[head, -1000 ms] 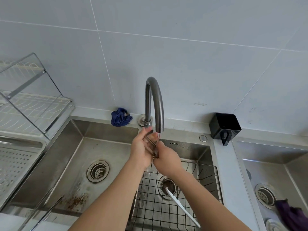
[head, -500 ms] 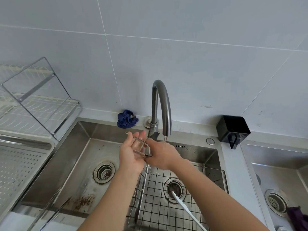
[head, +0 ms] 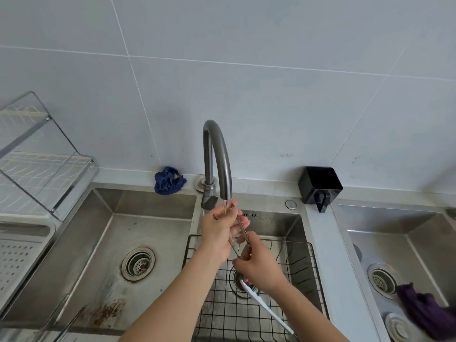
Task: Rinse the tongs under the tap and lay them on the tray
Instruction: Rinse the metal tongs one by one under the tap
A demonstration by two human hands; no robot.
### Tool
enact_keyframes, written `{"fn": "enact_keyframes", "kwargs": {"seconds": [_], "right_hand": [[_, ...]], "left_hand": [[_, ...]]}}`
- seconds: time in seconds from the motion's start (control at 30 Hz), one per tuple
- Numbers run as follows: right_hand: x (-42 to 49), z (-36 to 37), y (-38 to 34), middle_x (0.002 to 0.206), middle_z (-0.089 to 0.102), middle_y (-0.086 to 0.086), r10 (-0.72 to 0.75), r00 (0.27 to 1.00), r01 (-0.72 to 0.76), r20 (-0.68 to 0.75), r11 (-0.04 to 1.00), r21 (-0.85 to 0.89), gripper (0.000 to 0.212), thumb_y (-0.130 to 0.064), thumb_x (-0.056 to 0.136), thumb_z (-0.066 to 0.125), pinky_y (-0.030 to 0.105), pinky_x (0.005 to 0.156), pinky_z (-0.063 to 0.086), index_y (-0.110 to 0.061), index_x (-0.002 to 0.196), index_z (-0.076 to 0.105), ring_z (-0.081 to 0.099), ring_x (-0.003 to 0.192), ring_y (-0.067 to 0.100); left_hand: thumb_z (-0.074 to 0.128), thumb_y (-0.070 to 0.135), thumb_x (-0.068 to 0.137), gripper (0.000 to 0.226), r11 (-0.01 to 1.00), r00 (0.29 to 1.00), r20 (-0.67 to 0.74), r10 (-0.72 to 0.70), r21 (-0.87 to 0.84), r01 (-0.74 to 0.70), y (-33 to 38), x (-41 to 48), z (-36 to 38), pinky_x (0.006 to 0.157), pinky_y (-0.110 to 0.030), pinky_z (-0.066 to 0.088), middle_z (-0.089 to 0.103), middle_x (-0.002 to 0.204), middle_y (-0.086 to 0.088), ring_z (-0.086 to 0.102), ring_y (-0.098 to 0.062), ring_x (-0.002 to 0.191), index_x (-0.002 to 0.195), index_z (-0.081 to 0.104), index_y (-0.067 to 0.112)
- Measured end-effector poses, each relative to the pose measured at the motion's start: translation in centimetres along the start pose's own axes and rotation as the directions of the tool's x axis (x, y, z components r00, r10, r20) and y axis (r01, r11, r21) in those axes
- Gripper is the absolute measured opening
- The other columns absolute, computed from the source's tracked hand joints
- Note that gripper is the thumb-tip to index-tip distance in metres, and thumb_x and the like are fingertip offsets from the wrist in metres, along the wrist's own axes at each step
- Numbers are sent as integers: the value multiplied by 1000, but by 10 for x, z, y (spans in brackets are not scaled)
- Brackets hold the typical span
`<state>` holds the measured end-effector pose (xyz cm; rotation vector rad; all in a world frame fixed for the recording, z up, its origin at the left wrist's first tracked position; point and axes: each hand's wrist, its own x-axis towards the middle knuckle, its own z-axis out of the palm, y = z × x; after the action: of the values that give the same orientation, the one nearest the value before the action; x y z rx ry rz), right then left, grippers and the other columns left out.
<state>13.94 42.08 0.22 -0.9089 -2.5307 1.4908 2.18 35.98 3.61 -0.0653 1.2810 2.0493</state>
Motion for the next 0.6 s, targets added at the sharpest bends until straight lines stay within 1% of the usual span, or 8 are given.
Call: {"fn": "enact_keyframes", "kwargs": {"seconds": [0.1,0.17,0.3,0.37,0.47,0.5,0.53,0.6], "right_hand": [[-5,7,1,58,56,-8,-16,1000,16,17,1000,-4,34,-20,68,63,32,56,48,-38,93,47,52,51,6],[-7,13,-2,58,58,-14,-43,999,44,32,999,-14,36,-21,68,63,26,53,44,-37,95,46,53,51,5],[-7,25,-10,59,55,-10,-60,997,58,54,998,28,39,-17,71,62,31,48,47,-45,94,47,51,44,6],[-5,27,-12,58,53,-9,-48,997,41,66,995,93,37,-16,72,65,29,41,45,-43,92,49,51,40,11],[0,25,-14,56,52,-6,3,999,-11,46,985,174,33,-17,71,72,28,40,44,-29,93,51,52,38,17],[1,24,-14,56,53,-6,18,1000,-22,22,986,163,32,-19,70,74,31,42,47,-28,92,52,54,42,16],[1,23,-14,58,54,-6,33,999,-31,-9,991,131,31,-22,70,75,35,47,50,-28,91,54,55,47,15],[-1,25,-11,62,57,-6,73,996,-70,-58,996,64,24,-28,74,74,42,60,53,-29,90,56,57,57,14]], "left_hand": [[72,18,89,24,999,996,-90,-3,-44,-1,-4,-5,-9,66,-40,62,68,74,-12,70,-29,64,104,70,-1],[68,26,92,29,995,993,-112,-27,-98,16,-1,-5,-16,61,-37,61,66,69,-11,67,-27,58,100,69,-2],[66,36,85,28,977,991,4,-131,-166,130,12,-5,-21,51,-31,51,57,64,-5,53,-19,50,83,62,9],[64,40,87,30,970,986,48,-158,-179,164,16,-5,-24,54,-31,53,59,68,-5,55,-18,52,87,63,9],[54,46,99,43,968,982,80,-174,-168,185,19,-2,-26,68,-37,61,68,76,-9,67,-23,65,107,68,6],[53,47,100,44,968,977,94,-191,-146,204,21,-2,-23,70,-38,61,67,76,-8,67,-23,66,105,69,7],[53,46,100,40,969,970,114,-217,-97,228,24,-2,-19,69,-37,59,64,71,-6,63,-22,63,95,68,9],[55,40,99,39,966,958,127,-258,55,253,27,-2,-6,63,-34,51,49,59,0,49,-17,52,69,56,16]]}}
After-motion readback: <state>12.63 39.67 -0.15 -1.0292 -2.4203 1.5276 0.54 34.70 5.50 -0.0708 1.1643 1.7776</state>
